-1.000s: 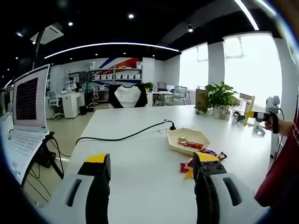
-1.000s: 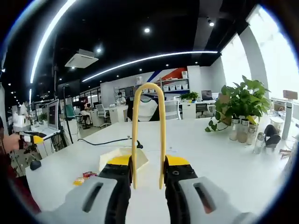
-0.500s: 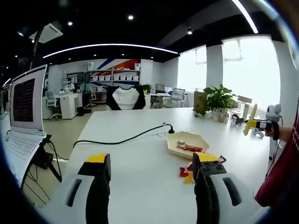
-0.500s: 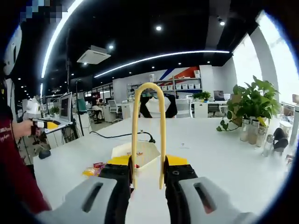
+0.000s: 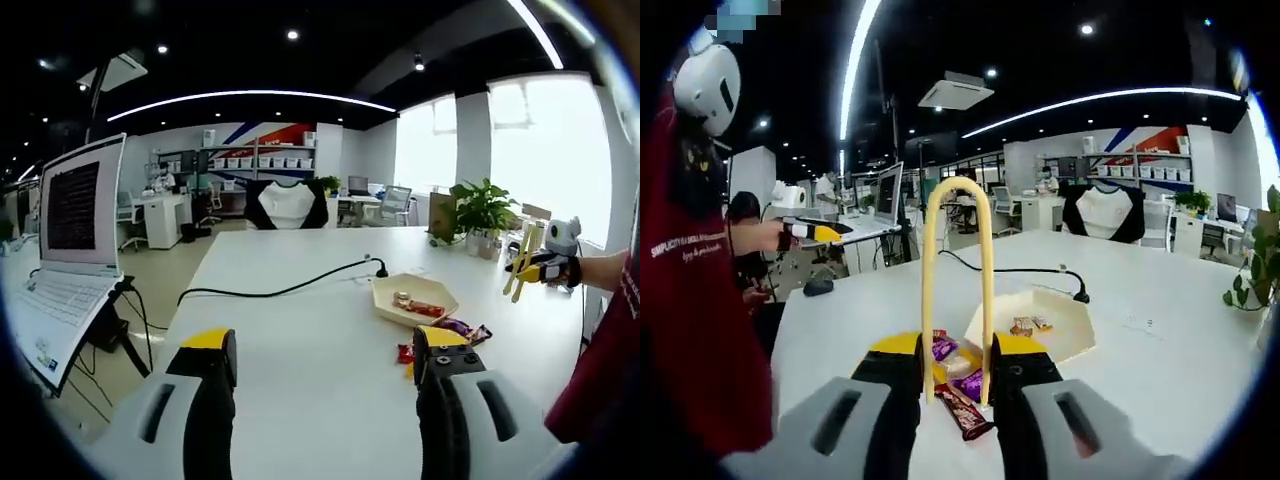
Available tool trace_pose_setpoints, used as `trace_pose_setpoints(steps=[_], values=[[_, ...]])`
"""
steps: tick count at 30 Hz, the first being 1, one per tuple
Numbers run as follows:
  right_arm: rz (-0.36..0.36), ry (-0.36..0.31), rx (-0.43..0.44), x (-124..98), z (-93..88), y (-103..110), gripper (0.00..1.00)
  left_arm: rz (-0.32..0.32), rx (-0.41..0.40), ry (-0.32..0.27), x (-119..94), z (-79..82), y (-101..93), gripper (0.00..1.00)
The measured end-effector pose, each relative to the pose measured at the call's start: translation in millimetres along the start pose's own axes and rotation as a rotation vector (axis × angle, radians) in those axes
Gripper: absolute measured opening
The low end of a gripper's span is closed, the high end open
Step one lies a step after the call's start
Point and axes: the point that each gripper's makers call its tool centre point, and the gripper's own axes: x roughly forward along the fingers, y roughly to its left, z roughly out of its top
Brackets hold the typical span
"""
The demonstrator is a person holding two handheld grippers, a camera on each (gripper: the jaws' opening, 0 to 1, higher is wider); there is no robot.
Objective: Place the target food into the container with the food tongs after gripping and lifting it, then release it inside without dropping or visibly crushing the food.
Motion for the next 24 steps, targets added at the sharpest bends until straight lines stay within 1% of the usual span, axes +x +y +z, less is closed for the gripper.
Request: trace_pose_setpoints(steps=[2, 4, 5, 6, 7, 9, 11, 13, 17, 24], values=[[0.008, 0.016, -0.028, 6, -5.3, -3, 0.23, 0.018, -0.001, 0.009, -5, -2.6, 3.5, 0.77], [0.037, 0.028, -0.036, 12, -12.3, -2, 0.22, 0.036, -0.002, 0.015, -10, -4.3, 6.5, 0.77], [0.064, 0.037, -0.051, 16, -17.0, -1, 0.22, 0.047, -0.003, 0.015, -13, -4.3, 8.2, 0.77], [0.065, 0.045, -0.051, 18, -20.0, -2, 0.22, 0.054, -0.004, 0.014, -15, -4.1, 9.1, 0.77], [0.086, 0.055, -0.049, 22, -24.3, -1, 0.22, 0.064, -0.005, 0.014, -17, -4.1, 10.3, 0.77], [0.098, 0.064, -0.049, 27, -29.2, -2, 0.22, 0.076, -0.004, 0.02, -20, -5.2, 11.5, 0.77], [0.13, 0.077, -0.047, 33, -35.9, -1, 0.22, 0.09, -0.001, 0.031, -23, -7.5, 12.5, 0.77], [0.142, 0.091, -0.057, 37, -41.1, -2, 0.22, 0.102, 0.0, 0.038, -26, -8.8, 12.9, 0.77], [0.161, 0.125, -0.053, 46, -56.6, -6, 0.22, 0.123, 0.003, 0.044, -31, -9.4, 13.3, 0.77], [0.178, 0.167, -0.059, 48, -74.9, -10, 0.24, 0.147, 0.015, 0.053, -33, -6.2, 10.9, 0.77]])
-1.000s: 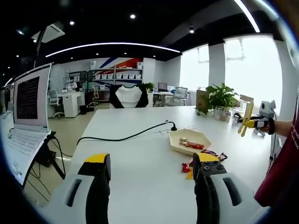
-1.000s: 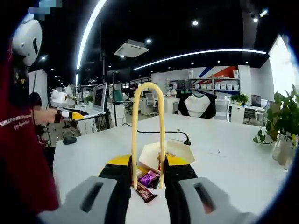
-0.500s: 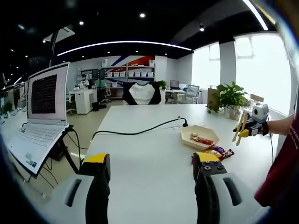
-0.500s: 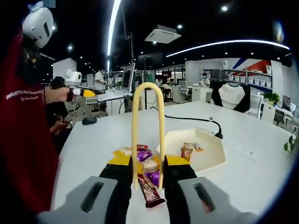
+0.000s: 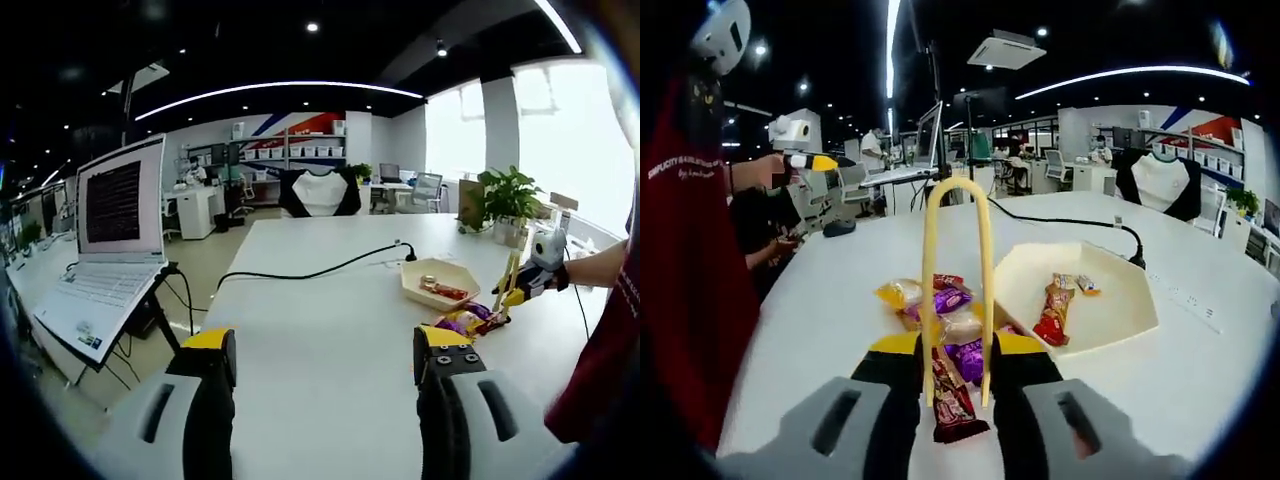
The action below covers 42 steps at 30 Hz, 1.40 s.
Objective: Place the target food into the container with the food tongs after gripping and lifting it, then release it inside without dropping or visibly crushing the food.
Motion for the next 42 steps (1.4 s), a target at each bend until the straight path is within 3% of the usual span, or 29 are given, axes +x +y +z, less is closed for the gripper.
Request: trace_pose_setpoints(steps=[1, 4, 5, 7, 13, 19, 23, 27, 30, 31, 32, 34, 37, 39, 41, 42], values=[[0.011, -0.025, 0.046, -1, 0.9, 1, 0.24, 0.0, 0.0, 0.0, 1, 0.3, -0.8, 0.77], [0.003, 0.051, -0.052, 0, -13.6, 0, 0.23, 0.0, 0.001, -0.004, 3, 2.1, -4.1, 0.77], [0.049, -0.008, -0.06, 1, -6.9, 9, 0.23, -0.001, 0.001, -0.004, 4, 2.2, -5.0, 0.77], [0.005, 0.019, -0.009, -3, -10.1, 3, 0.21, -0.004, 0.004, -0.003, 5, 2.2, -7.8, 0.77], [-0.001, 0.009, 0.044, -6, -8.1, 4, 0.17, -0.011, 0.004, 0.005, 9, 0.4, -10.3, 0.77], [0.024, -0.024, 0.113, -16, 7.0, 16, 0.17, -0.025, -0.005, 0.0, 14, -0.3, -13.6, 0.77], [0.01, -0.118, 0.179, -30, 30.2, 17, 0.16, -0.044, -0.009, -0.005, 19, -1.1, -18.4, 0.77], [-0.086, -0.212, 0.232, -43, 58.4, 3, 0.16, -0.07, -0.012, -0.015, 24, -0.1, -24.0, 0.77], [-0.242, -0.273, 0.294, -53, 76.5, -28, 0.15, -0.081, -0.013, -0.022, 25, 1.0, -25.2, 0.77], [-0.264, -0.296, 0.296, -55, 81.8, -34, 0.16, -0.082, -0.014, -0.025, 25, 1.2, -24.9, 0.77], [-0.339, -0.292, 0.281, -59, 83.7, -47, 0.15, -0.083, -0.014, -0.026, 24, 1.4, -24.5, 0.77], [-0.373, -0.31, 0.296, -58, 89.6, -55, 0.14, -0.082, -0.012, -0.029, 22, 1.5, -22.5, 0.77], [-0.414, -0.288, 0.34, -50, 82.8, -64, 0.11, -0.073, -0.022, -0.034, 17, -0.7, -16.3, 0.77], [-0.395, -0.272, 0.346, -40, 80.2, -61, 0.12, -0.065, -0.024, -0.031, 14, -3.3, -12.6, 0.77], [-0.422, -0.207, 0.28, -38, 71.6, -60, 0.14, -0.057, -0.03, -0.032, 10, -5.0, -8.7, 0.77], [-0.423, -0.205, 0.263, -39, 70.6, -59, 0.15, -0.051, -0.032, -0.034, 9, -5.5, -6.9, 0.77]])
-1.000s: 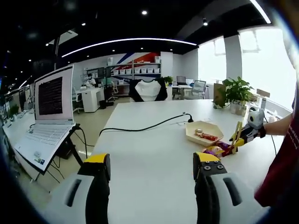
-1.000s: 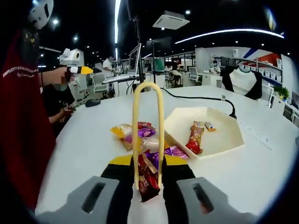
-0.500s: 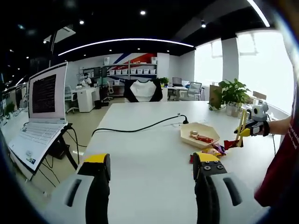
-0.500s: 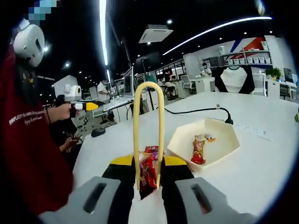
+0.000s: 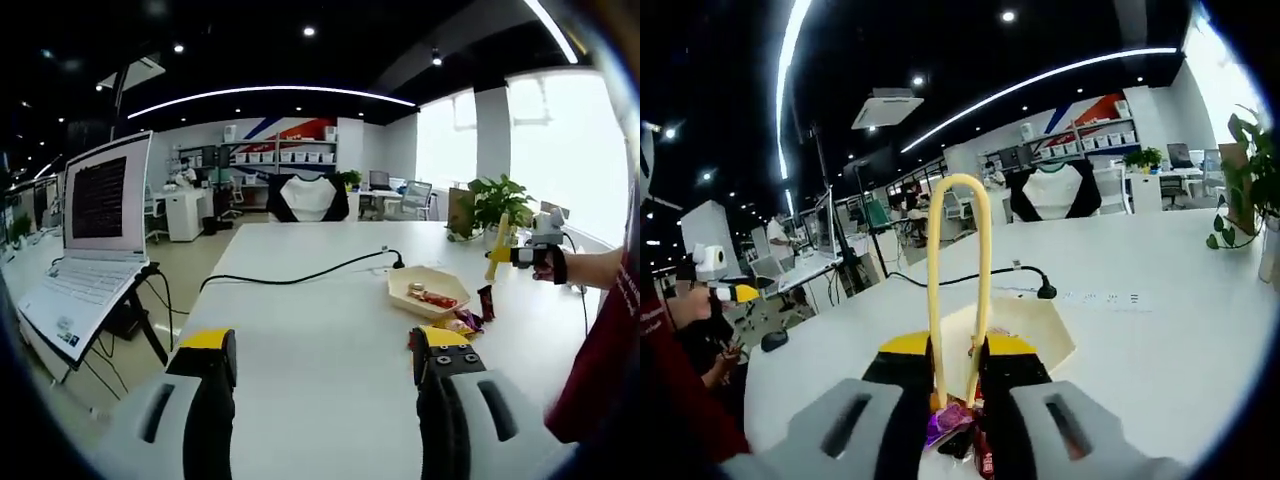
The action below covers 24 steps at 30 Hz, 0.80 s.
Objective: Place the target food into the container with the food tongs after gripping and lifting it, then release it inside without dropping or visibly crushing the food.
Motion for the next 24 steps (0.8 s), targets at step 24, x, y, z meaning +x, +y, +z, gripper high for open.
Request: trace_pose_setpoints(steps=[24], values=[[-0.478, 0.046, 0.058, 6, -78.0, -71, 0.23, 0.034, -0.006, 0.017, -8, -8.2, 6.6, 0.76]])
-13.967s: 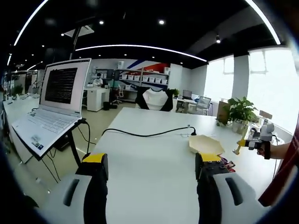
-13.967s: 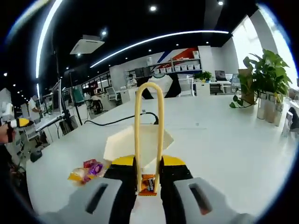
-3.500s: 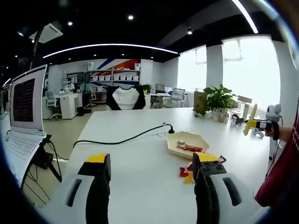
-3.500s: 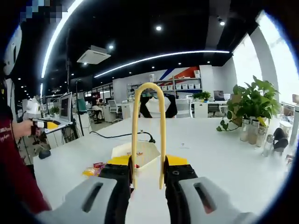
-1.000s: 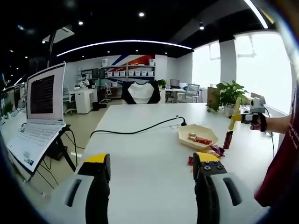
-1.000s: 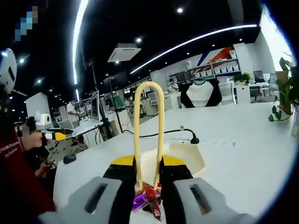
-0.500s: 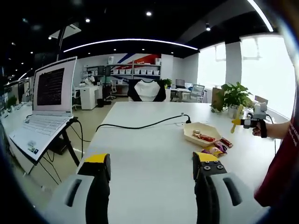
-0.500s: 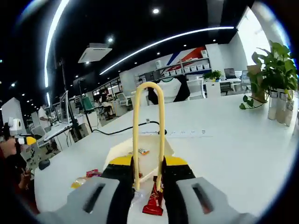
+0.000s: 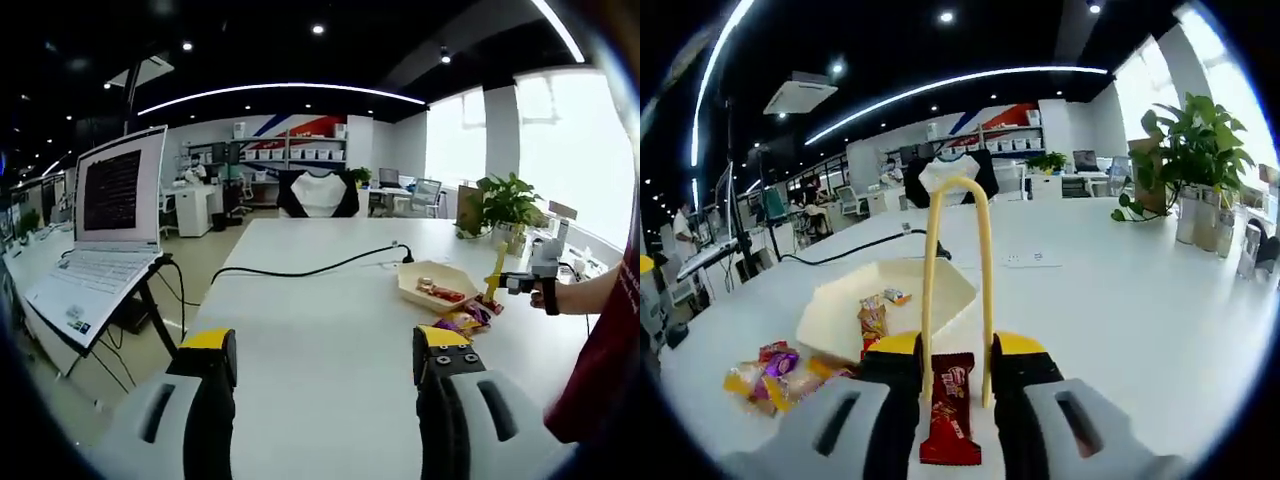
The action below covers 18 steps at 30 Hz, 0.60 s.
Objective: Place the target food into the container with the food tongs after gripping and lifting it, then release it inside without dropping or visibly crushing the food.
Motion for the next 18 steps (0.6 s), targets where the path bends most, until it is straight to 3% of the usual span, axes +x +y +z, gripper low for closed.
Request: trace_pose_setpoints(steps=[1, 2, 4, 9, 14, 18], values=[[0.0, -0.051, 0.007, 0, 5.1, 2, 0.23, 0.003, -0.001, 0.001, -1, -0.4, 0.5, 0.76], [0.01, -0.024, -0.075, 0, 3.9, 3, 0.21, 0.007, -0.002, 0.001, -1, -1.0, 1.3, 0.76], [-0.003, 0.005, -0.145, -2, 3.1, 4, 0.18, 0.011, -0.005, 0.001, -2, -1.8, 2.0, 0.76], [0.015, 0.037, -0.09, -7, 7.6, -1, 0.16, 0.005, -0.006, -0.001, -1, -1.7, -0.3, 0.76], [0.054, -0.078, -0.054, -17, 52.5, 3, 0.17, -0.001, -0.005, -0.004, 1, -0.6, -1.1, 0.76], [0.089, -0.153, -0.062, -10, 94.1, 14, 0.17, -0.003, -0.002, 0.0, 1, -1.9, -1.3, 0.76]])
